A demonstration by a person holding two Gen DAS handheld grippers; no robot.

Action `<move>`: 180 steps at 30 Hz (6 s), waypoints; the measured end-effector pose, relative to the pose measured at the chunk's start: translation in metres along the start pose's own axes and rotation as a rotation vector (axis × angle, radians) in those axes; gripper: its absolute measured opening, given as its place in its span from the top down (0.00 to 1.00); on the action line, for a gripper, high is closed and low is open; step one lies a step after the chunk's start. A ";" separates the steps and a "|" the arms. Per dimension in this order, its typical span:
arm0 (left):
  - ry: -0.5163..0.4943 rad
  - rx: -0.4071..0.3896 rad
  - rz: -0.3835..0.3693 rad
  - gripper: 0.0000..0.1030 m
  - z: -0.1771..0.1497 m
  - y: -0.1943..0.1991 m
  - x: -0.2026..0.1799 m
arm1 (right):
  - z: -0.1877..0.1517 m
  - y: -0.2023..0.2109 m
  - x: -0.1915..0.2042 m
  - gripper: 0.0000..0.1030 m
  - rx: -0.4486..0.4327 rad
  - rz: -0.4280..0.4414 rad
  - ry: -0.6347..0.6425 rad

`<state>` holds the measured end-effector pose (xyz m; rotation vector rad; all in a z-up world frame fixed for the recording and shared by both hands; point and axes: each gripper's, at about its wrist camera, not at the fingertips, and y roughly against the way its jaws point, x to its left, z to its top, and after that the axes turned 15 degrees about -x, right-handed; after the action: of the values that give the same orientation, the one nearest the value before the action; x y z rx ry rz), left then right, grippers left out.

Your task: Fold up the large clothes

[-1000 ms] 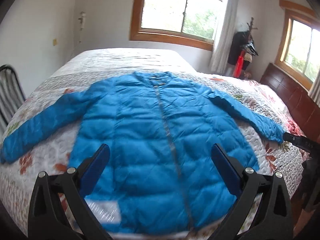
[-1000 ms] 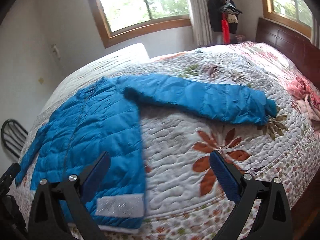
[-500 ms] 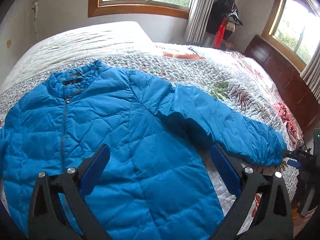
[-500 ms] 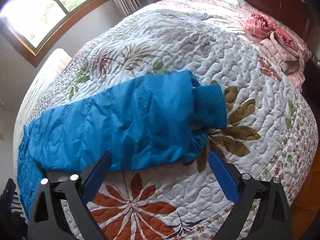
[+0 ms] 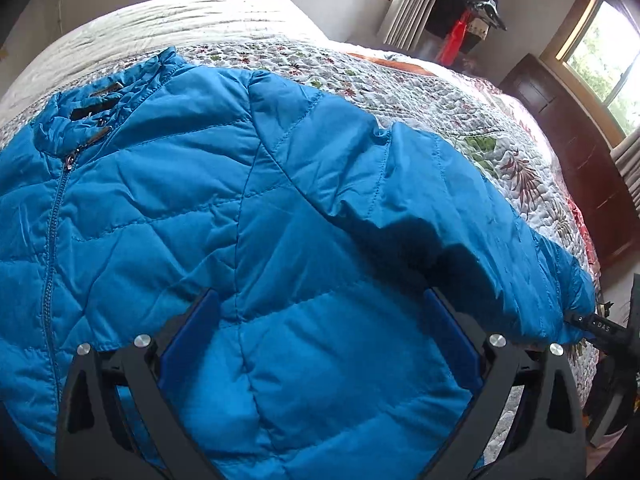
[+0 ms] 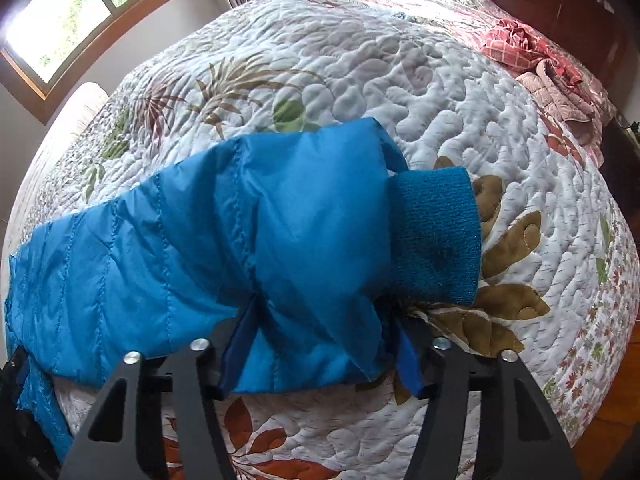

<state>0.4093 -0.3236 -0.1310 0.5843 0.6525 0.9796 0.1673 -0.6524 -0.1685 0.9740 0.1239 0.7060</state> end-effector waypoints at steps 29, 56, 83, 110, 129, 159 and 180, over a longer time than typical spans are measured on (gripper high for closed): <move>0.137 -0.107 0.094 0.04 0.015 0.079 0.122 | -0.053 0.087 0.307 0.89 -0.181 0.536 0.495; 0.248 -0.009 -0.148 0.14 0.014 0.028 0.076 | -0.027 0.061 0.274 0.65 -0.105 0.467 0.372; 0.317 -0.245 0.147 0.84 0.023 0.130 0.220 | -0.045 0.036 0.294 0.65 0.034 0.647 0.315; 0.145 -0.265 0.209 0.59 0.009 0.144 0.192 | -0.086 0.064 0.348 0.65 0.031 0.700 0.480; 0.119 -0.119 0.243 0.59 -0.017 0.083 0.208 | -0.108 0.022 0.356 0.74 0.094 0.637 0.526; 0.974 -0.365 0.679 0.25 -0.255 0.406 0.504 | -0.105 0.052 0.355 0.54 0.076 0.649 0.566; 1.037 -0.533 0.750 0.81 -0.246 0.418 0.539 | -0.109 0.044 0.357 0.55 0.069 0.642 0.584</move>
<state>0.2143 0.3751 -0.1264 -0.2520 1.0401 2.1219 0.3774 -0.3449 -0.1216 0.8466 0.3564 1.5796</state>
